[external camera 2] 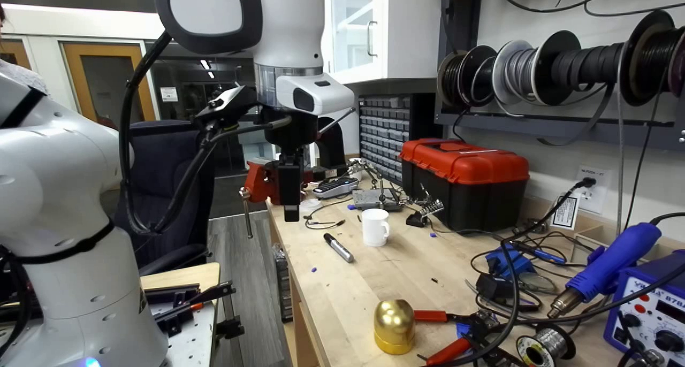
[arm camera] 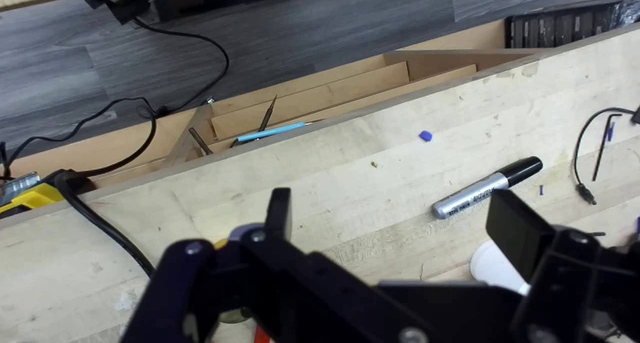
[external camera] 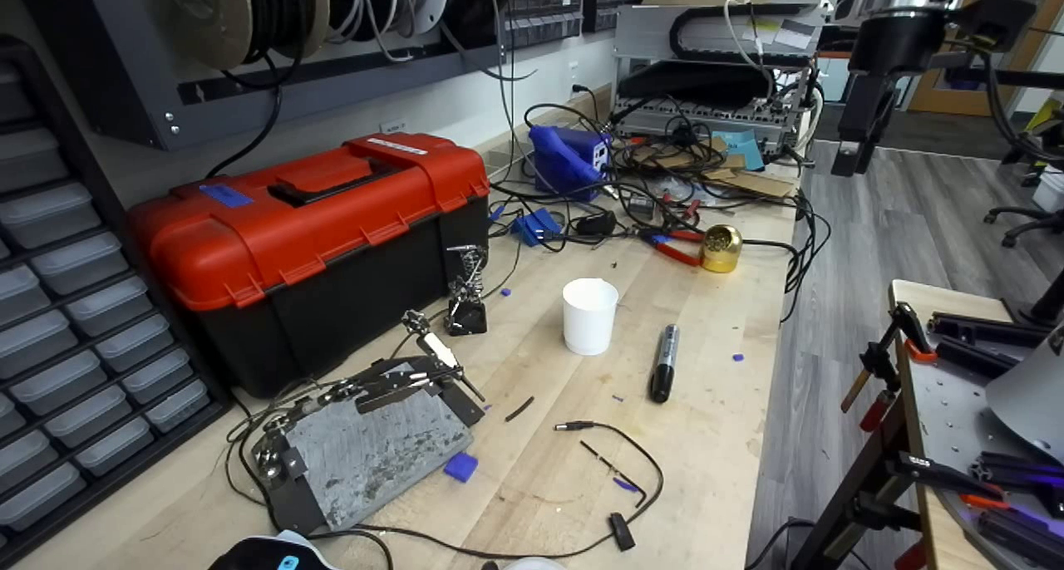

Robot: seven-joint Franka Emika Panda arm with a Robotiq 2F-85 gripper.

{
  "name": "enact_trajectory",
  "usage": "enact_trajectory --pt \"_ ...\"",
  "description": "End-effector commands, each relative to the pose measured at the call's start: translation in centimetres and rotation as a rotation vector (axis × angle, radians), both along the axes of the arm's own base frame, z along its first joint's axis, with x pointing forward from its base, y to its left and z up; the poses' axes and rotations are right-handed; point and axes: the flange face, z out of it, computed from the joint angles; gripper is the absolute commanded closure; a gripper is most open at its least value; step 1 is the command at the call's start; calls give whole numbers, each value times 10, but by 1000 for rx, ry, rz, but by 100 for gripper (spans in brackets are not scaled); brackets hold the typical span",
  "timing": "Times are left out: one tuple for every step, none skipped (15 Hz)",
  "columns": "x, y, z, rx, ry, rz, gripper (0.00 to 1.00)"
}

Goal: Put the black marker into the white cup

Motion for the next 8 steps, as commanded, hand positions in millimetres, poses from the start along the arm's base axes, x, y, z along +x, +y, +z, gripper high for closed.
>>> enact_trajectory --pt "2 -6 -3 37 13 112 0" --pt "3 -7 -5 43 13 145 0" --pt "5 -7 -8 52 11 191 0" --pt "7 -8 -11 59 6 235 0" --pt "9 -8 -14 63 7 271 0" --pt "12 -8 -17 69 9 307 0" --pt "14 -8 -20 73 10 345 0" --pt "17 -7 -22 73 9 379 0"
